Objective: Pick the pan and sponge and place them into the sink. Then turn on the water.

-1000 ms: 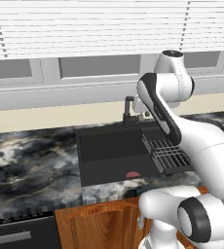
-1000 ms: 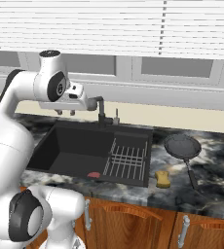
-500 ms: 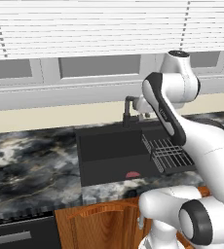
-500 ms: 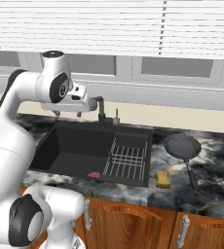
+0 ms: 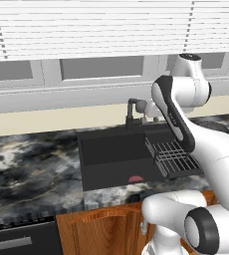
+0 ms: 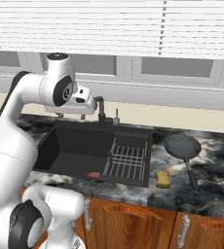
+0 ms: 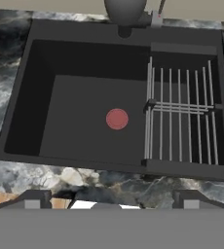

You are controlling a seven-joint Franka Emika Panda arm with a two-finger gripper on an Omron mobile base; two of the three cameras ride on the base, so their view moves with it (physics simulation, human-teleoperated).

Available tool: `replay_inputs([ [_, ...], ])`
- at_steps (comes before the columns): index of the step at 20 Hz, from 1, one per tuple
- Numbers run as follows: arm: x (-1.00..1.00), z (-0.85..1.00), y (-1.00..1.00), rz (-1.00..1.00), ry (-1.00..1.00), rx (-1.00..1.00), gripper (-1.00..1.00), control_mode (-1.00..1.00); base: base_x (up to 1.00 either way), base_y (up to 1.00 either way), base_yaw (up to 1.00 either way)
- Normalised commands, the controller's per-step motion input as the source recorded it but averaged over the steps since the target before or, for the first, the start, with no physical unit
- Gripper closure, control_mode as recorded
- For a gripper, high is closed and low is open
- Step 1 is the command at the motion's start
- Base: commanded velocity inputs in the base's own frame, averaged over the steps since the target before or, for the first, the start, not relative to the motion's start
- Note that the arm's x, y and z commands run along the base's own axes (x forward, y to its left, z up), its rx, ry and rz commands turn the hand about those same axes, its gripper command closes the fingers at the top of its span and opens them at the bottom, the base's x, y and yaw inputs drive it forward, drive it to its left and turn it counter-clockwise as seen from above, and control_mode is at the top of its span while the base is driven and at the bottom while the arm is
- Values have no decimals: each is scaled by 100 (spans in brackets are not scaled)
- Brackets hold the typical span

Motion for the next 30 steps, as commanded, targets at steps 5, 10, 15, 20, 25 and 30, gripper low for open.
replay_inputs([
  [5, -4, -3, -20, 0, 0, 2, -100, -100, 0, 0, 0],
  [10, -11, -3, -22, 0, -2, 1, -100, -100, 0, 0, 0],
  [15, -13, 33, -19, -3, 1, 0, -100, -100, 0, 0, 0],
  [20, -14, 47, -24, -2, 1, 0, -100, -100, 0, 0, 0],
  [25, -11, 56, -26, -1, 1, -1, -100, -100, 0, 0, 0],
  [30, -4, 19, -33, 0, 4, -1, -100, -100, 0, 0, 0],
])
